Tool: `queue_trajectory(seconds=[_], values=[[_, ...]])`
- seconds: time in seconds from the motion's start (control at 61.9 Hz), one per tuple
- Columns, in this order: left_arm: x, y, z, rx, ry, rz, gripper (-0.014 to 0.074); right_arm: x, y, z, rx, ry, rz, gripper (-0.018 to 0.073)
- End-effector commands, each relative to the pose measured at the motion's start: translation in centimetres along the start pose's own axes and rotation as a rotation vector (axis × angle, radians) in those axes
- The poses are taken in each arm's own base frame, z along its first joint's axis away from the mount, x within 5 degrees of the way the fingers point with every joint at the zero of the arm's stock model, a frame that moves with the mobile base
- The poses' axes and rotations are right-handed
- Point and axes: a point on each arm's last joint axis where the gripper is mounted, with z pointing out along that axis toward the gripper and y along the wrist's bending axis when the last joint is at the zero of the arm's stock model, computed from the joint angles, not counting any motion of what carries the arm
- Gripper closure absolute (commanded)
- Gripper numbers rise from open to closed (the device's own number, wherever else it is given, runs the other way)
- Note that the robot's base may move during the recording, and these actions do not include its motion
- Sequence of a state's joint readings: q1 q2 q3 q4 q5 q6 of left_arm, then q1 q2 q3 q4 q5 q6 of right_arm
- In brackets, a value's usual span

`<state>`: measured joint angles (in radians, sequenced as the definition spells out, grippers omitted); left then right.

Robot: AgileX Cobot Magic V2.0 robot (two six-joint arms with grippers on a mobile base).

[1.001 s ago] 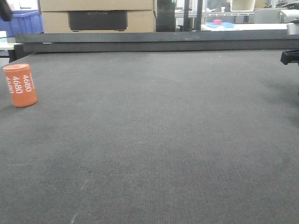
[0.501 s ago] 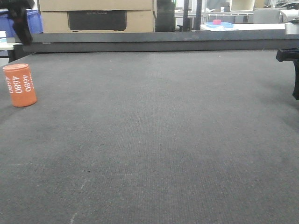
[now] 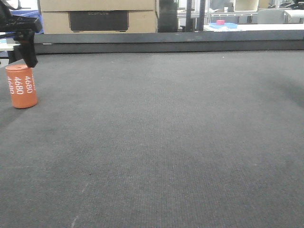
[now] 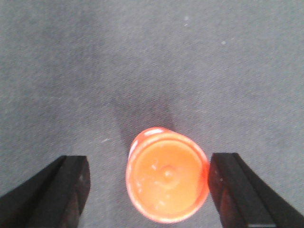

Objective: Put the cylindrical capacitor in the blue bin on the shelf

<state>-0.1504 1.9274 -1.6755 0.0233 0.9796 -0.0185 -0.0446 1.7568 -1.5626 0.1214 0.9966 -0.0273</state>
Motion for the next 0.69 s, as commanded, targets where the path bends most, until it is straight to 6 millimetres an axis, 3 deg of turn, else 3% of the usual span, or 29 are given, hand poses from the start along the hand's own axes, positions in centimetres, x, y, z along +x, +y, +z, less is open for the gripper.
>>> queue_trajectory(seconds=[0.0, 0.678], values=[[0.01, -0.64, 0.61, 0.005, 0.008, 0.015, 0.0183, -0.10, -0.17, -0.52, 0.011, -0.018, -0.008, 0.0724], [-0.69, -0.56, -0.19, -0.023, -0.021, 0.037, 0.0183, -0.14, -0.17, -0.52, 0.011, -0.022, -0.008, 0.0724]])
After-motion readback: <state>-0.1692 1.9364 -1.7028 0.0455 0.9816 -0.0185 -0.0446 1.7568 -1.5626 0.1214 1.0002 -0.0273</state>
